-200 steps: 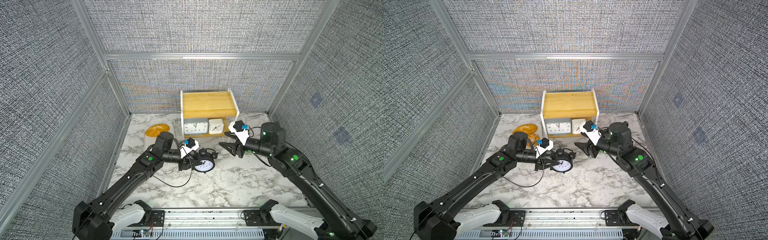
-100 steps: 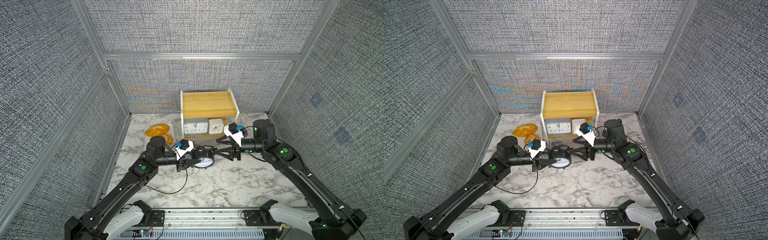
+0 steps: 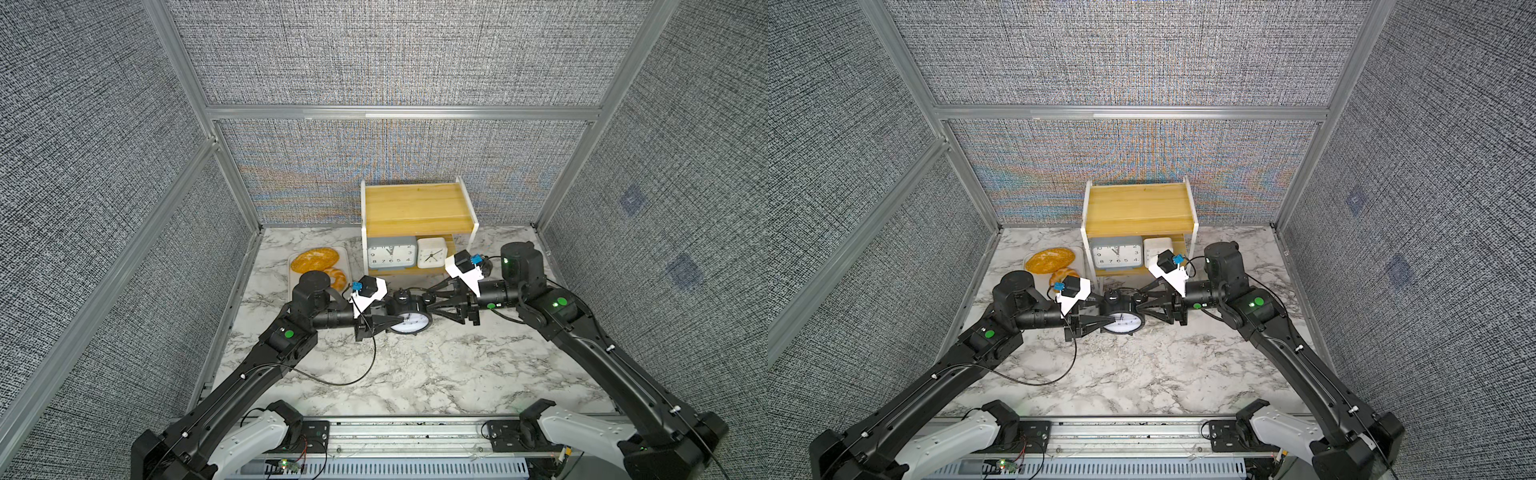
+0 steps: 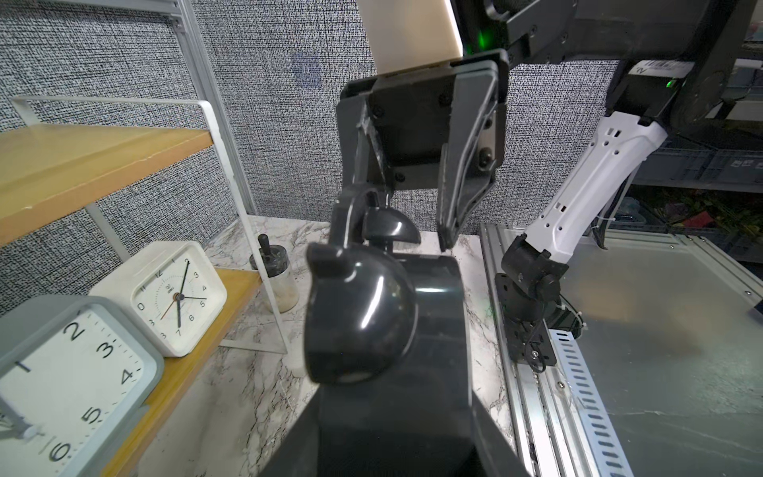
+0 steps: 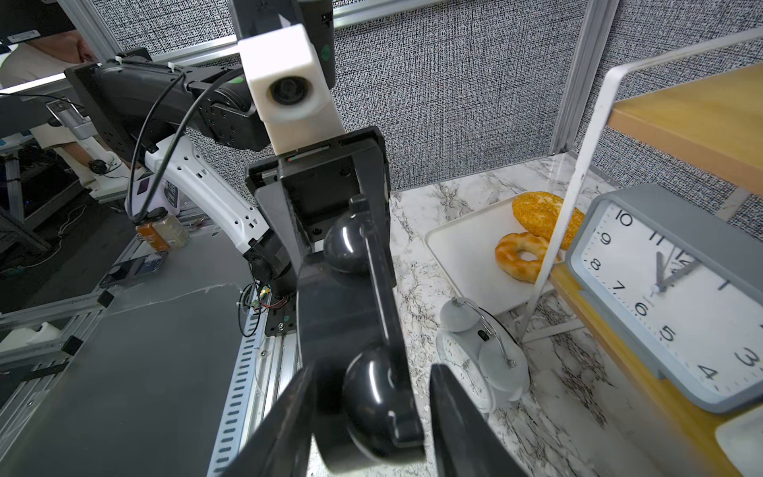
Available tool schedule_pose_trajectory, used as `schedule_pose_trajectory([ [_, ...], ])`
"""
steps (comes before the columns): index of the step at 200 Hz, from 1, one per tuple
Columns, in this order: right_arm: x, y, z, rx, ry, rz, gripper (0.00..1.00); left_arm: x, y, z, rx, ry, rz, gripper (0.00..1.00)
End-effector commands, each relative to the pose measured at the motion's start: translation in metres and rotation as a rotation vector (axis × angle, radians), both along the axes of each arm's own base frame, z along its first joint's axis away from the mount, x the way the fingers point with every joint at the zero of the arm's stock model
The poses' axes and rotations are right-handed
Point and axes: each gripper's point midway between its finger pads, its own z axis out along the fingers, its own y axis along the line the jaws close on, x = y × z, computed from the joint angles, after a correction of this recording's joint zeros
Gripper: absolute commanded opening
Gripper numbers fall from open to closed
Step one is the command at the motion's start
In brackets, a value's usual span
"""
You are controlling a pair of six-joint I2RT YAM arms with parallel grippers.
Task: Place the alarm clocks on the shelf by style
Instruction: Pick up the alarm from the center of the board.
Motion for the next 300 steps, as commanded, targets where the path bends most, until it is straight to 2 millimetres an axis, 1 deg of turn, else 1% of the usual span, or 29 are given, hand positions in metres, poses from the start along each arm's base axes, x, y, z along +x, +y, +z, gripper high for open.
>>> schedule_pose_trajectory([
  [1, -0.001, 0.003, 0.005, 0.022, -0.010, 0.020, 0.42, -0.001, -0.002, 0.011, -0.036, -0.033, -0.020, 0.24],
  [35, -0.001, 0.003, 0.001, 0.016, 0.003, 0.022, 0.31, -0.001, -0.001, 0.012, -0.040, -0.040, -0.014, 0.25],
  [56, -0.002, 0.003, -0.001, 0.014, 0.008, 0.022, 0.30, 0.000, -0.001, 0.012, -0.041, -0.046, -0.008, 0.25],
  [63, -0.003, 0.003, -0.002, 0.012, 0.012, 0.022, 0.31, 0.000, -0.001, 0.013, -0.042, -0.044, -0.004, 0.25],
  [70, -0.002, 0.003, -0.003, 0.010, 0.015, 0.020, 0.34, 0.001, -0.001, 0.013, -0.043, -0.046, 0.000, 0.25],
  [84, -0.002, 0.003, -0.006, 0.005, 0.021, 0.021, 0.35, 0.003, -0.001, 0.014, -0.045, -0.050, 0.008, 0.25],
  [95, -0.002, 0.003, -0.009, 0.001, 0.028, 0.022, 0.38, 0.003, -0.001, 0.013, -0.046, -0.048, 0.011, 0.25],
  [148, -0.002, 0.002, -0.012, -0.007, 0.028, 0.016, 0.39, 0.004, 0.000, 0.016, -0.053, -0.055, 0.019, 0.25],
  [169, 0.000, 0.002, -0.015, -0.015, 0.035, 0.010, 0.47, 0.004, -0.001, 0.017, -0.056, -0.056, 0.014, 0.25],
  [224, 0.000, 0.004, -0.019, -0.020, 0.049, 0.019, 0.47, 0.003, -0.001, 0.018, -0.061, -0.061, 0.014, 0.25],
  [228, 0.000, 0.004, -0.019, -0.020, 0.049, 0.022, 0.47, 0.003, -0.001, 0.019, -0.061, -0.062, 0.014, 0.25],
  [236, 0.000, 0.004, -0.019, -0.022, 0.049, 0.023, 0.41, 0.004, -0.001, 0.018, -0.061, -0.060, 0.016, 0.25],
  [257, 0.004, 0.003, -0.019, -0.032, 0.044, -0.005, 0.20, 0.005, 0.000, 0.019, -0.062, -0.061, 0.023, 0.27],
  [276, 0.011, 0.001, -0.014, -0.035, 0.028, -0.054, 0.16, 0.007, 0.000, 0.016, -0.053, -0.056, 0.038, 0.31],
  [300, 0.015, -0.003, -0.006, -0.027, 0.012, -0.091, 0.16, 0.008, 0.001, 0.014, -0.046, -0.053, 0.046, 0.35],
])
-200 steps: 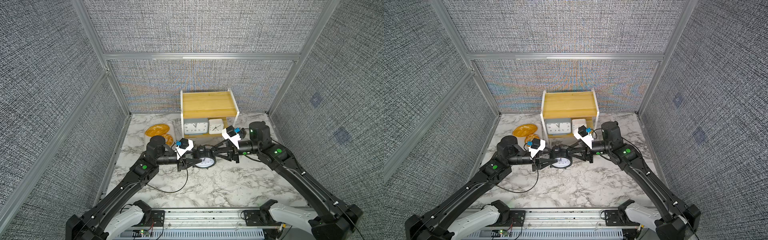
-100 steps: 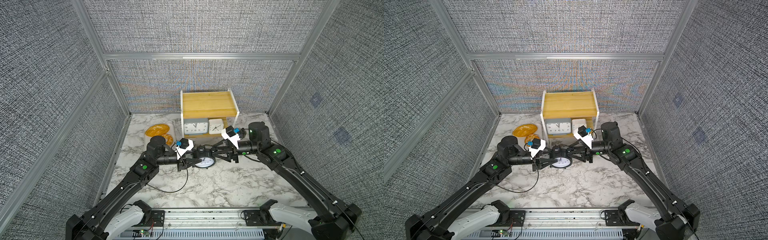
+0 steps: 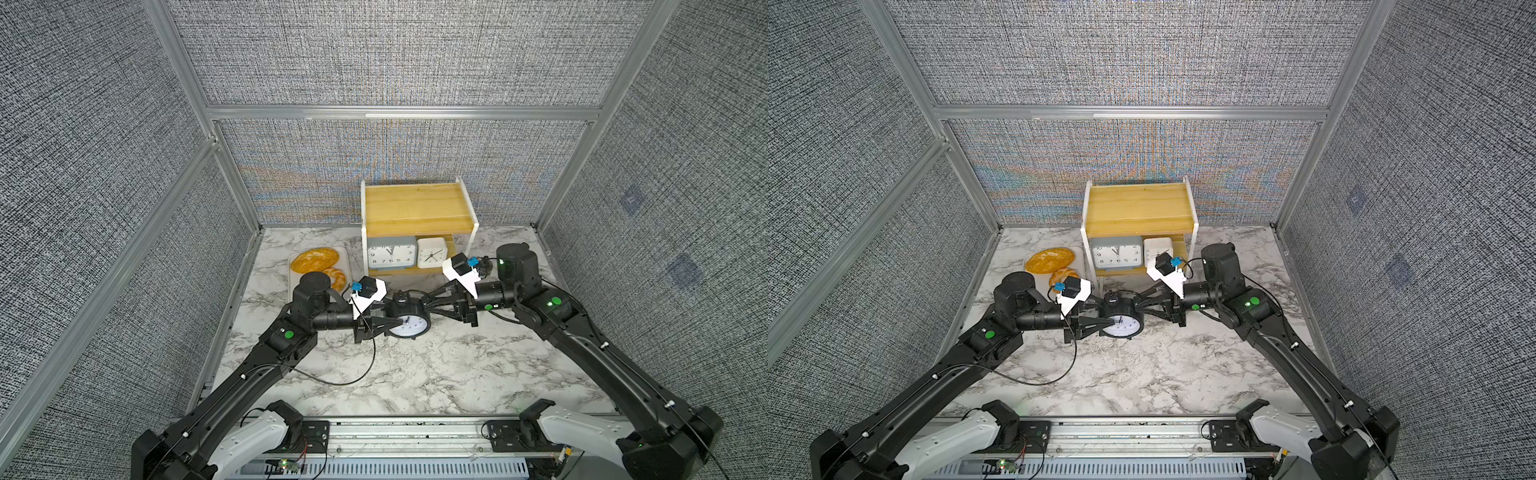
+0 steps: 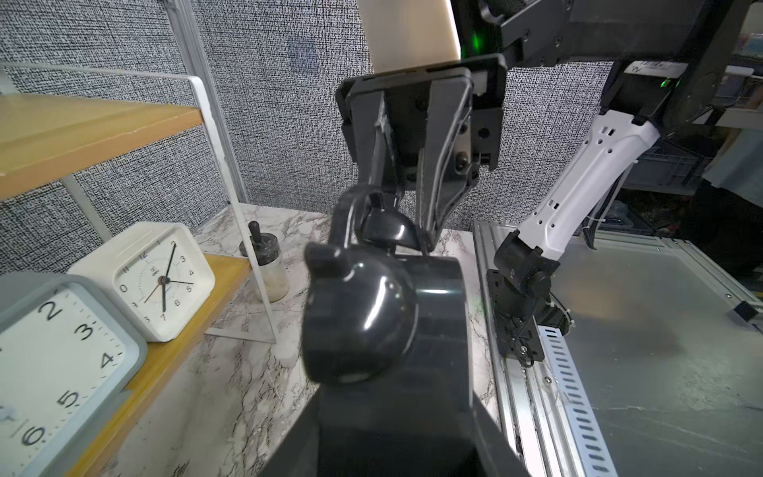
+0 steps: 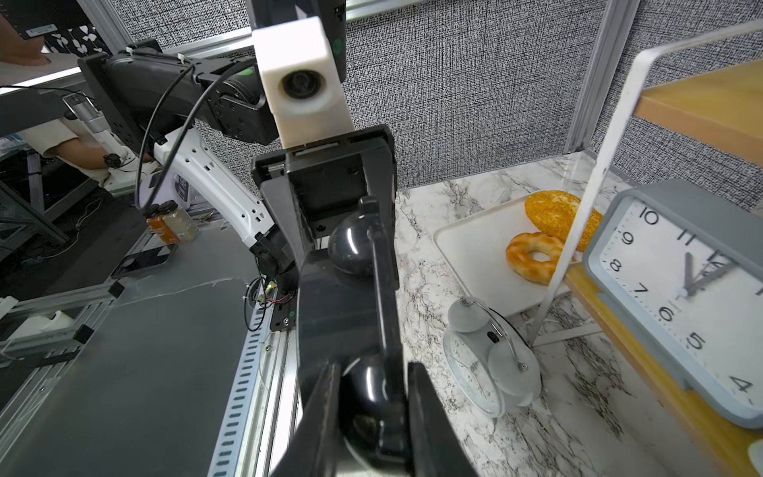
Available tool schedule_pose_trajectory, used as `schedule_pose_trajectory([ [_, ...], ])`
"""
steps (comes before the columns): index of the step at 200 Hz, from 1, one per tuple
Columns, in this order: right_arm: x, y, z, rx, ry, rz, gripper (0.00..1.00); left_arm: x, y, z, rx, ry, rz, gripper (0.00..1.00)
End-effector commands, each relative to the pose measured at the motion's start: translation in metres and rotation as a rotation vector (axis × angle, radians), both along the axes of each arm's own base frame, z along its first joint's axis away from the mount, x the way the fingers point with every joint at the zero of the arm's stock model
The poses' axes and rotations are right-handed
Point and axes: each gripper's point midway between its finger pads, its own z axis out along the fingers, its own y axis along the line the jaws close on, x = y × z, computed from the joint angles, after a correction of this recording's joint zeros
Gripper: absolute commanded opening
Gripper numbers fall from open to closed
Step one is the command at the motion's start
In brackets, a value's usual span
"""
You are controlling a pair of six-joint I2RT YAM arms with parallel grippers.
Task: Place the alarm clocks on the shelf by style
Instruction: Pick up the alarm from the center of the board, then place the alarm on the shelf.
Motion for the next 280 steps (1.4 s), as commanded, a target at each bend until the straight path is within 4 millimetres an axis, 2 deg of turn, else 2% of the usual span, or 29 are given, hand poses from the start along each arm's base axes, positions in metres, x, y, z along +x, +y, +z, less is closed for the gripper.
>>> schedule_pose_trajectory([
  [1, 0.015, -0.005, 0.001, -0.026, 0.014, -0.104, 0.16, 0.010, -0.001, 0.020, -0.052, -0.088, 0.042, 0.35],
  [28, 0.016, -0.006, 0.006, -0.023, 0.012, -0.117, 0.15, 0.011, -0.001, 0.019, -0.048, -0.083, 0.045, 0.40],
  [86, 0.017, -0.006, 0.010, -0.015, 0.013, -0.126, 0.10, 0.012, -0.003, 0.015, -0.041, -0.074, 0.038, 0.44],
  [110, 0.018, -0.007, 0.011, -0.013, 0.013, -0.131, 0.09, 0.012, -0.003, 0.015, -0.040, -0.071, 0.040, 0.51],
  [143, 0.020, -0.009, 0.015, -0.006, 0.013, -0.143, 0.06, 0.016, -0.003, 0.013, -0.036, -0.063, 0.056, 0.66],
  [183, 0.022, -0.012, 0.016, -0.004, 0.014, -0.157, 0.05, 0.020, -0.003, 0.012, -0.030, -0.055, 0.079, 0.72],
  [215, 0.025, -0.016, 0.025, 0.002, 0.000, -0.183, 0.04, 0.027, 0.002, 0.012, -0.026, -0.062, 0.142, 0.78],
  [237, 0.030, -0.019, 0.033, 0.003, -0.007, -0.211, 0.04, 0.029, 0.007, 0.012, -0.026, -0.073, 0.182, 0.79],
  [280, 0.045, -0.026, 0.063, 0.023, -0.039, -0.256, 0.04, 0.027, 0.019, 0.015, -0.014, -0.098, 0.243, 0.80],
])
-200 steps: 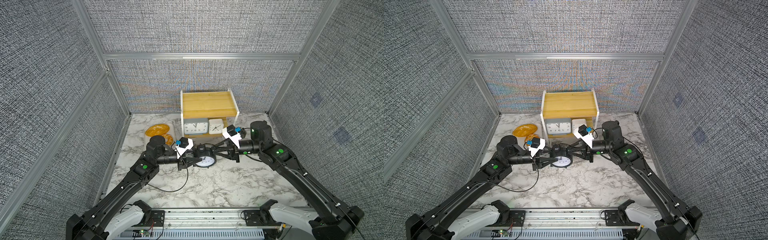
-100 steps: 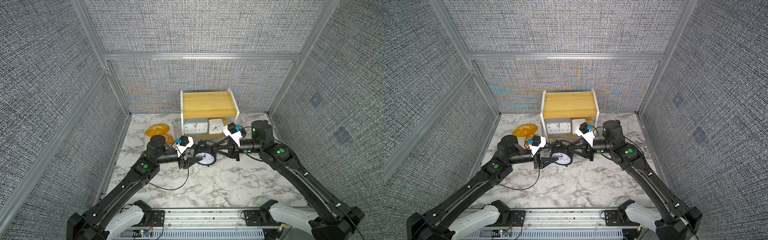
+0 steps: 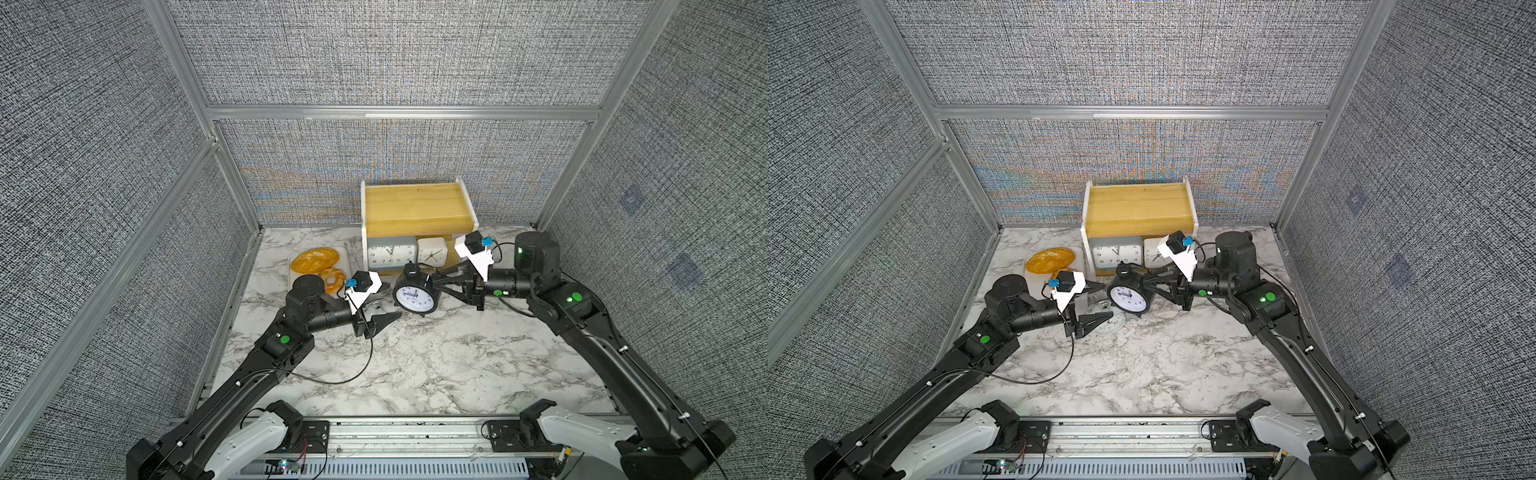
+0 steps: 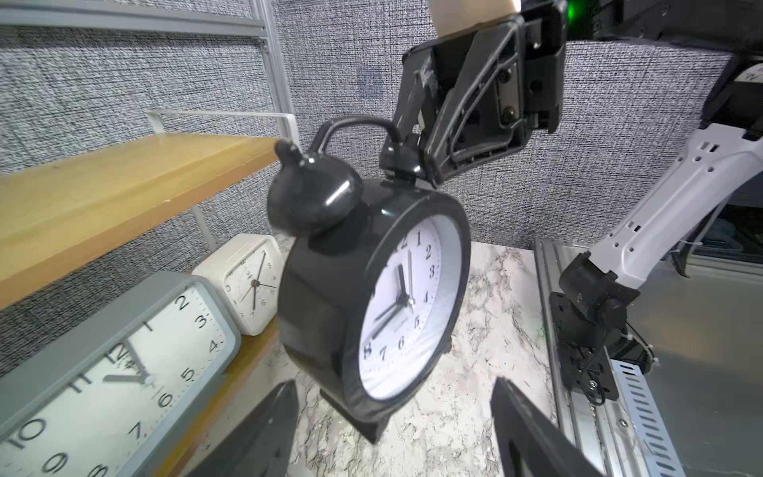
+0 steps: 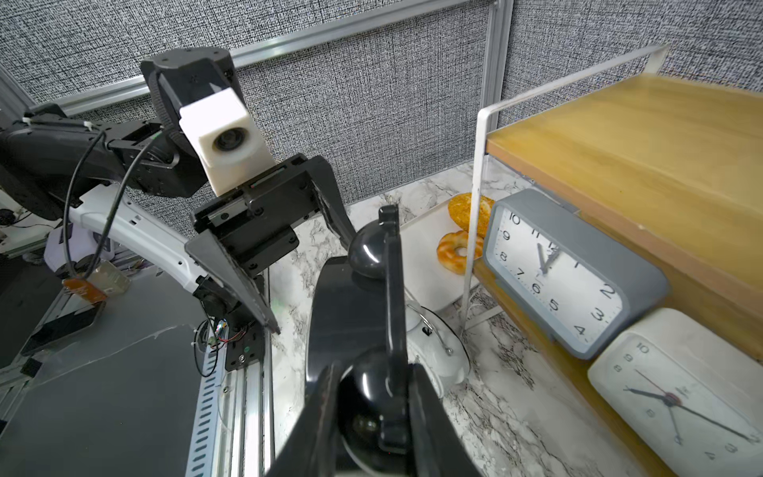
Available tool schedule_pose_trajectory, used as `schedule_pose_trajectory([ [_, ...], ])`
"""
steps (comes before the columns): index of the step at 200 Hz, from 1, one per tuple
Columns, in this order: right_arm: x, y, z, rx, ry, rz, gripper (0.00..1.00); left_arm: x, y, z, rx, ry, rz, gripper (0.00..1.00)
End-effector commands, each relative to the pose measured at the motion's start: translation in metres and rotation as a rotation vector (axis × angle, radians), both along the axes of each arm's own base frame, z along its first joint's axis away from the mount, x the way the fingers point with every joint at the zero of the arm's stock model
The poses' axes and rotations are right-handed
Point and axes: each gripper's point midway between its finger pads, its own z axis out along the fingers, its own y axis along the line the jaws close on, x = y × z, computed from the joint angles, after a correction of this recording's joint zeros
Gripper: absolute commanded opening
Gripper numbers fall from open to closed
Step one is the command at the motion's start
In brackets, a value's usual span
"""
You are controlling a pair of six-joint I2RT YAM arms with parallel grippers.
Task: Place the alarm clocks on the shelf by style
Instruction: Place the alarm on the shelf.
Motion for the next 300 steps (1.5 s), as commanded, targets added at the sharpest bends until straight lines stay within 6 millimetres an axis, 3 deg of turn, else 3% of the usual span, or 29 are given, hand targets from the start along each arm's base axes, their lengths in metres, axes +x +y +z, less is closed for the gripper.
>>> schedule_pose_trajectory([
  [1, 0.008, -0.004, 0.018, 0.014, -0.023, -0.028, 0.04, 0.004, 0.007, 0.000, 0.010, -0.019, 0.057, 0.80],
  [24, 0.027, -0.010, 0.033, 0.018, -0.041, -0.079, 0.04, 0.004, 0.013, 0.000, 0.003, -0.033, 0.091, 0.85],
  [67, 0.065, -0.024, 0.074, 0.054, -0.076, -0.169, 0.03, 0.003, 0.020, -0.001, 0.012, -0.034, 0.125, 0.84],
  [107, 0.103, -0.041, 0.098, 0.052, -0.075, -0.268, 0.02, 0.000, 0.026, 0.000, 0.021, -0.035, 0.140, 0.84],
  [169, 0.168, -0.059, 0.099, -0.049, -0.061, -0.472, 0.01, -0.001, 0.029, -0.004, 0.036, -0.033, 0.156, 0.85],
  [212, 0.187, -0.062, 0.097, -0.102, -0.054, -0.507, 0.01, -0.001, 0.029, -0.004, 0.046, -0.029, 0.154, 0.84],
  [300, 0.207, -0.061, 0.063, -0.171, 0.031, -0.523, 0.04, 0.001, 0.027, -0.007, 0.053, -0.023, 0.153, 0.84],
])
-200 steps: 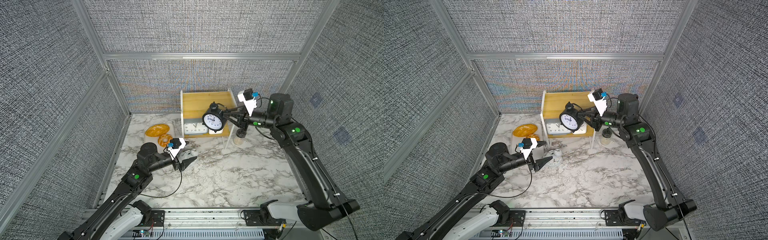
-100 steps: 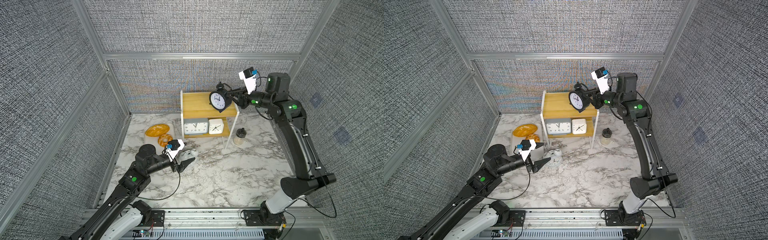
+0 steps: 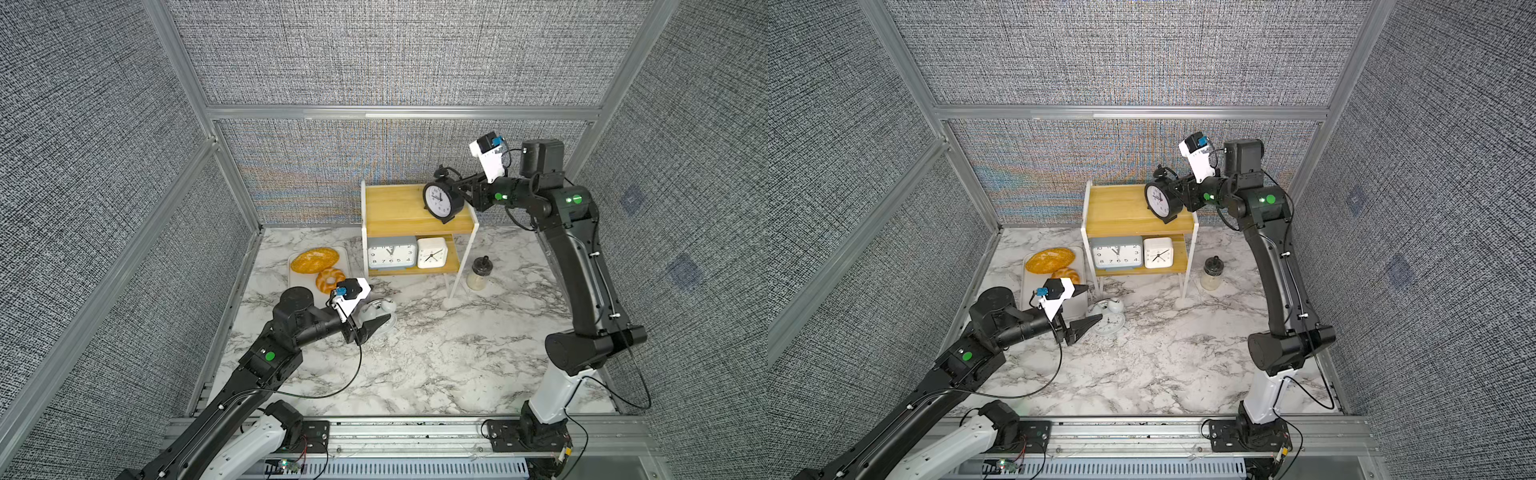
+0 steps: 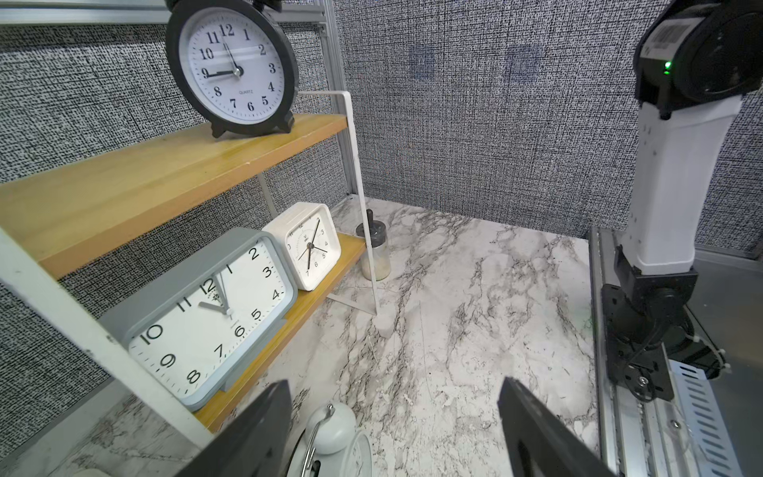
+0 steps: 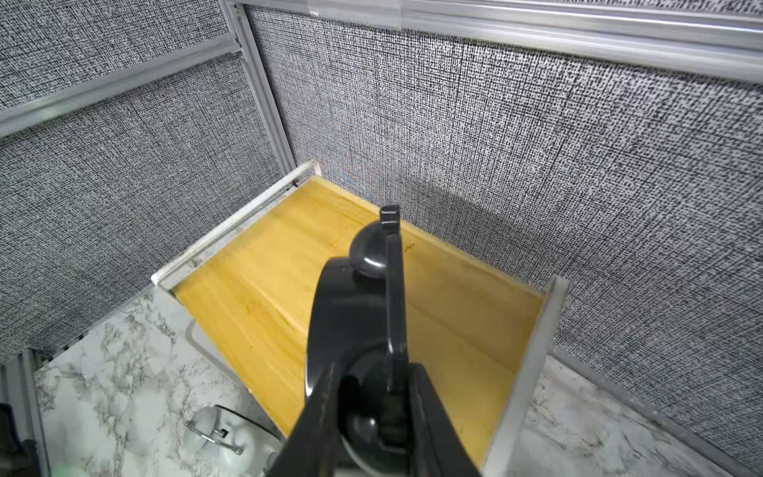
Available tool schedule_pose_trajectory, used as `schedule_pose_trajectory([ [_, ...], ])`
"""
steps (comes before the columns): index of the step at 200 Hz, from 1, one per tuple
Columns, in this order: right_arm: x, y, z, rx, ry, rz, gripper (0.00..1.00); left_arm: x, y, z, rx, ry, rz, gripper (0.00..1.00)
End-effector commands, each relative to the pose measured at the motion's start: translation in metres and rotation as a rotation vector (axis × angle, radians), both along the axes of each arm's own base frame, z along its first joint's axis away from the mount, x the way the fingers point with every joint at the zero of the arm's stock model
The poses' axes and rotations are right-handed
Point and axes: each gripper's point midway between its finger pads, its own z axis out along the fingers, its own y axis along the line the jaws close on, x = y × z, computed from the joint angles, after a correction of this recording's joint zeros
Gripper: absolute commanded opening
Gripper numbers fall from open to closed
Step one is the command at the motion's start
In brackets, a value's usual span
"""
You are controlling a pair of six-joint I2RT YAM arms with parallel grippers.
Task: Place the alarm clocks on the shelf by style
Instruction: Place the alarm on the shelf.
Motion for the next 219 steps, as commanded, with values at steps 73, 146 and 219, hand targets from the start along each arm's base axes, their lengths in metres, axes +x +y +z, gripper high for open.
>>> schedule_pose_trajectory([
  [73, 0.003, 0.001, -0.007, -0.017, 0.018, -0.015, 0.38, 0.000, -0.001, -0.003, 0.008, 0.009, -0.006, 0.84],
  [146, -0.011, 0.002, 0.011, -0.010, -0.069, -0.014, 0.67, 0.000, -0.001, -0.007, 0.014, 0.021, -0.008, 0.84],
  [219, -0.033, 0.001, -0.001, -0.043, -0.125, -0.059, 0.73, 0.001, -0.002, -0.008, 0.017, 0.025, -0.010, 0.84],
])
